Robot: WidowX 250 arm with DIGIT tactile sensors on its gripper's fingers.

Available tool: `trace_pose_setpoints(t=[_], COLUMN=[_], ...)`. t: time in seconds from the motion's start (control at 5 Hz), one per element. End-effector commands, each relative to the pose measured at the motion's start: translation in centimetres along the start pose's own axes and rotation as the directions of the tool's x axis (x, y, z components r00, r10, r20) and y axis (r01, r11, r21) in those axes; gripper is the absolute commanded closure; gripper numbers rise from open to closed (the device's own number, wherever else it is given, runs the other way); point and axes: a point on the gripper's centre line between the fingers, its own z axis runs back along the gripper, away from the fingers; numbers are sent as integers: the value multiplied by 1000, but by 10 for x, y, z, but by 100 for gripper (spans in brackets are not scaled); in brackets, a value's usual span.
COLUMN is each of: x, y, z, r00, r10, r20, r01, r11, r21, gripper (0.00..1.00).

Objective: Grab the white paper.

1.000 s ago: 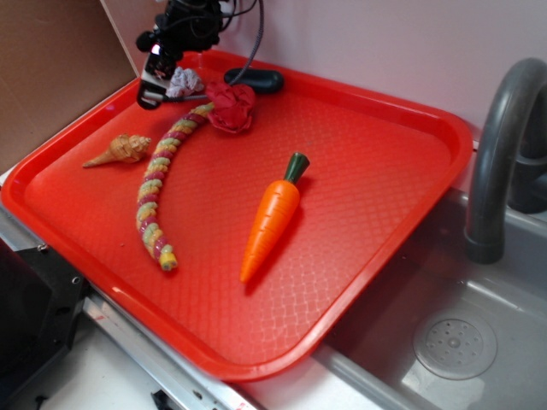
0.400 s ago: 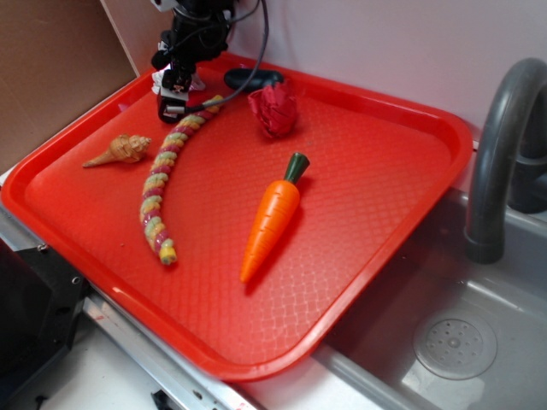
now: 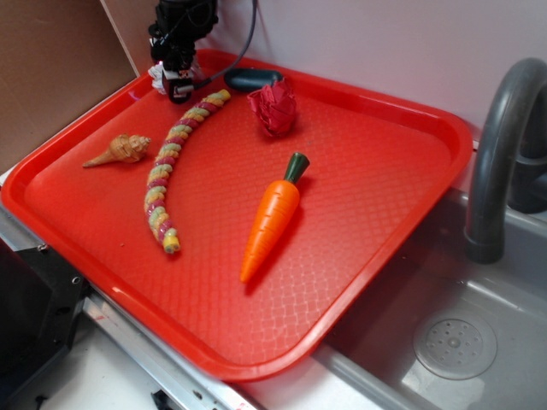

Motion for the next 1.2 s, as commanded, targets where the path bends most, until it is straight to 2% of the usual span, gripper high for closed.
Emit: trace_pose_setpoints(t=[0.0,0.2,0.4,0.6,0.8,1.0], x=[-16,-38,-63,-84,-90,-93], y=[3,-28,-68,-100,-117,-122], z=[34,62,100,142,171,195], r00=[967,882,822,809,844,859], r10=[240,464,559,588,535,508], r20=[88,89,104,23,24,62], r01=[-241,-467,-563,-587,-529,-489], r11=[970,884,827,808,840,852], r21=[7,20,4,-48,-117,-187], gripper=[100,100,100,100,100,100])
